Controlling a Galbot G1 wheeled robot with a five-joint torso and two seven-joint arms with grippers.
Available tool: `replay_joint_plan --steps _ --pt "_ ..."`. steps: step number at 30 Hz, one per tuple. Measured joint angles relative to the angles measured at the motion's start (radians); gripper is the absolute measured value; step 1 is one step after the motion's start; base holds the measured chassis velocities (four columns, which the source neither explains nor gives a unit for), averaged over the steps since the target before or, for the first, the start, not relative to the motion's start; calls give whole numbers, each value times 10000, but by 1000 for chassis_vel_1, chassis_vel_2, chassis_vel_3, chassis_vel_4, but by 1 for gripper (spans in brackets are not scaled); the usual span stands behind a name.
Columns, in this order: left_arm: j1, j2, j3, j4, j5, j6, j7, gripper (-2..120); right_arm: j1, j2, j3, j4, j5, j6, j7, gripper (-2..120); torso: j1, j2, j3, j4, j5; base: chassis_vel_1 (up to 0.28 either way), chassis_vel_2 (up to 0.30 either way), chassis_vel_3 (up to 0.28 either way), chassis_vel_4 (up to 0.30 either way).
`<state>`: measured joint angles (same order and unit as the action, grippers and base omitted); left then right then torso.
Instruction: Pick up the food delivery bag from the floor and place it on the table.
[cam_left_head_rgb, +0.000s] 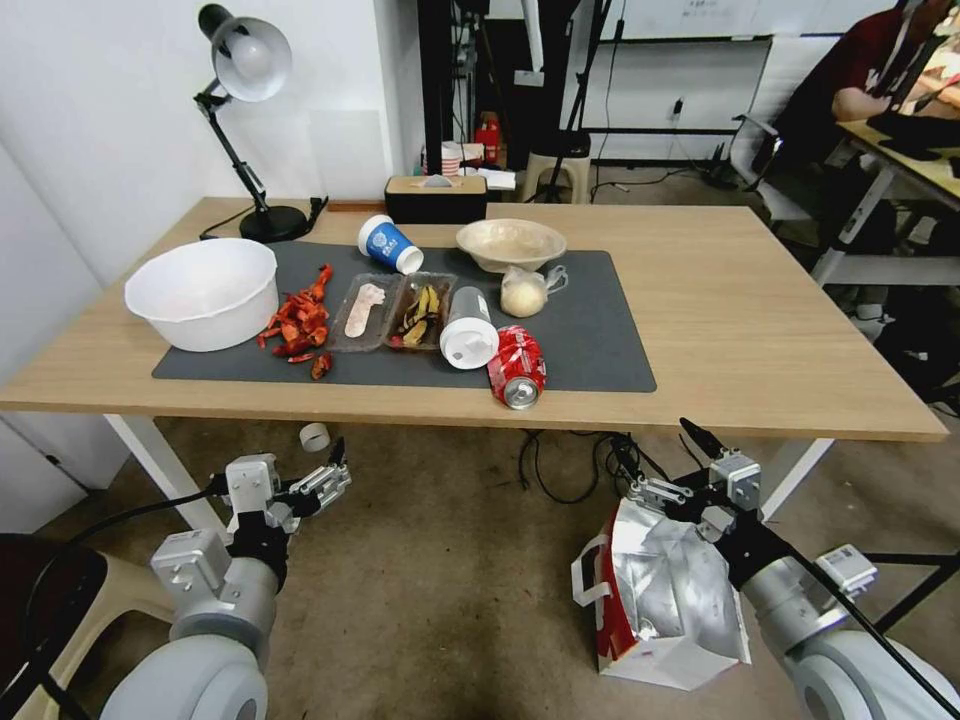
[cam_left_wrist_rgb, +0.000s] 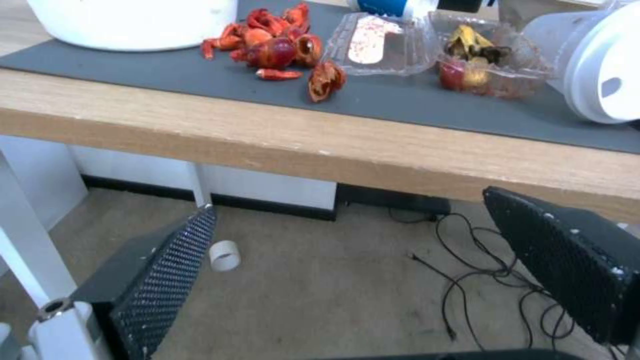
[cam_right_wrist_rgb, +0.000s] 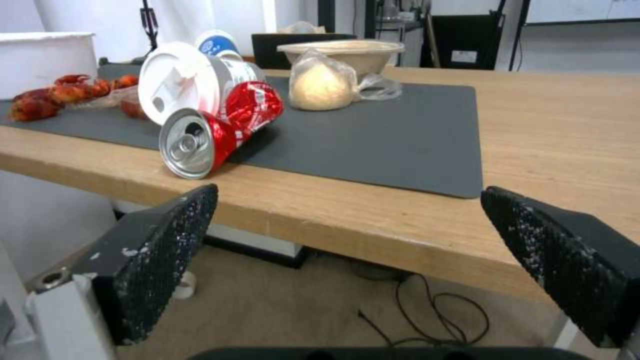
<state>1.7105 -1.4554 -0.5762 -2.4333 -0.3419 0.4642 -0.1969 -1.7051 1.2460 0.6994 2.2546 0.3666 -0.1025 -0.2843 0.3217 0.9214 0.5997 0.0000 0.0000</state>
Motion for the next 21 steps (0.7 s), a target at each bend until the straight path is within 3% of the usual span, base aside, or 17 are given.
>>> replay_joint_plan --steps 21 --pt "88 24 -48 -11 310 -122 316 100 -12 12 2 -22 -11 -111 171 100 -156 -379 -221 0 0 0 0 0 0"
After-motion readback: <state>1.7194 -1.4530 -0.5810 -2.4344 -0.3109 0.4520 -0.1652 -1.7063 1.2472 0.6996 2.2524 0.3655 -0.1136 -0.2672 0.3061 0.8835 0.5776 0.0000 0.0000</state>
